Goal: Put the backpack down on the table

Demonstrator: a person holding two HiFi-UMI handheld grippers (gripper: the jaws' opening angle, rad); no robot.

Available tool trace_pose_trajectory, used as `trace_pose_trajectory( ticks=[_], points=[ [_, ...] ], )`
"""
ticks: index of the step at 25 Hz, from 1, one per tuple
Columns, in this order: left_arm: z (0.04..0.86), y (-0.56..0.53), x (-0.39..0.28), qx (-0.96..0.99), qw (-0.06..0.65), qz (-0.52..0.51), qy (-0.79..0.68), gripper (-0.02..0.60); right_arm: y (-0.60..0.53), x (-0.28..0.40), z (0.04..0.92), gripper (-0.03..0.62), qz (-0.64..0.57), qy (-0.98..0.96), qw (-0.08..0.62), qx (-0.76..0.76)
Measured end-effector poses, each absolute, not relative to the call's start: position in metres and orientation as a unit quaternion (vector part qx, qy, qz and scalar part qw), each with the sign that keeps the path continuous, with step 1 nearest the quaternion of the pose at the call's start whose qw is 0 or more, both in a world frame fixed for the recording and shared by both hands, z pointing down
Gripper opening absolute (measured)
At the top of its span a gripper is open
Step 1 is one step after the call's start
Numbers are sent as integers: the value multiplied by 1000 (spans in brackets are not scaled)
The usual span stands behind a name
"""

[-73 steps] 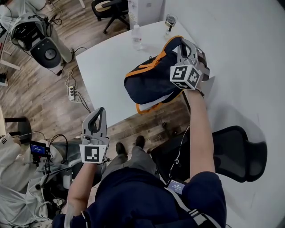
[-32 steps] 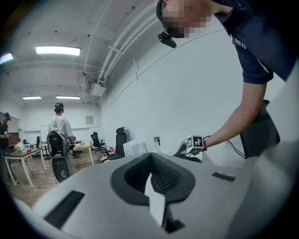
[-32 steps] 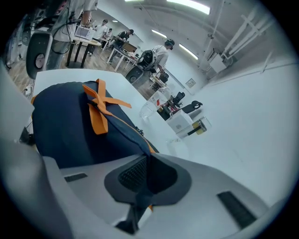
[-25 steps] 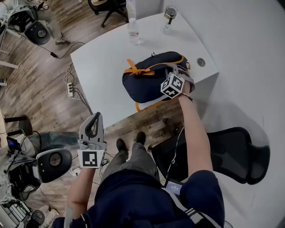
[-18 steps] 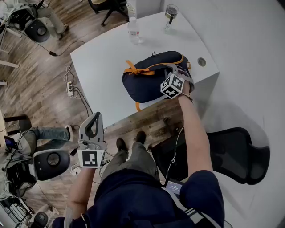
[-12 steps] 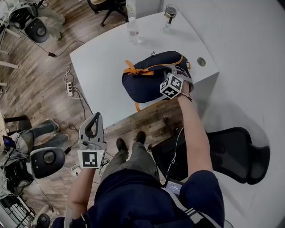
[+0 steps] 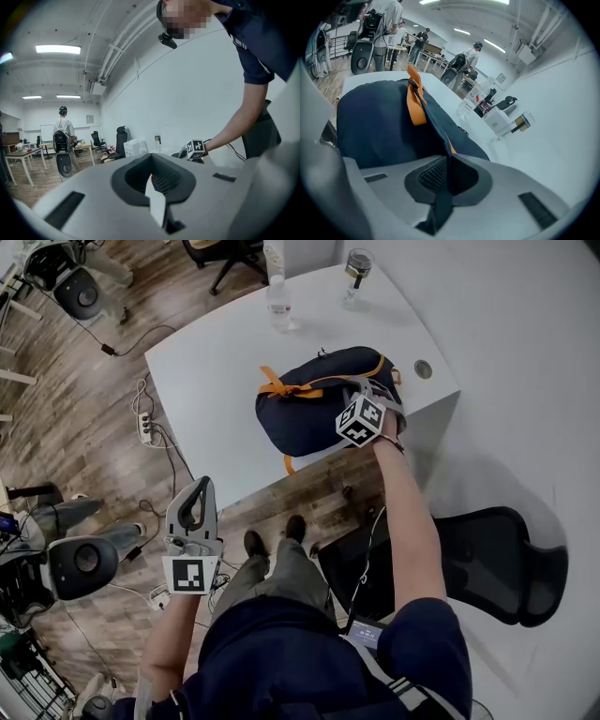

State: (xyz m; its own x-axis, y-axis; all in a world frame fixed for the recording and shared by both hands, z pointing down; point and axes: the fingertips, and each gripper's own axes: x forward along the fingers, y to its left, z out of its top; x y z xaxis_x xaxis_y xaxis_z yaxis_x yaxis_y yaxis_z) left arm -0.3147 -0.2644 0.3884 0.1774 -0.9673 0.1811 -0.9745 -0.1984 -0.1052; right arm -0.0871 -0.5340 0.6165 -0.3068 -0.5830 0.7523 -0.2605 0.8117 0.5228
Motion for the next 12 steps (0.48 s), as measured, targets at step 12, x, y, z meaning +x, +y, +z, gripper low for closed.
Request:
trace_pose_trajectory(
  ticks=[12],
  points=[
    [386, -263, -316, 766, 16, 101, -635, 3, -530, -88, 613, 56, -136, -804, 515, 265]
  ],
)
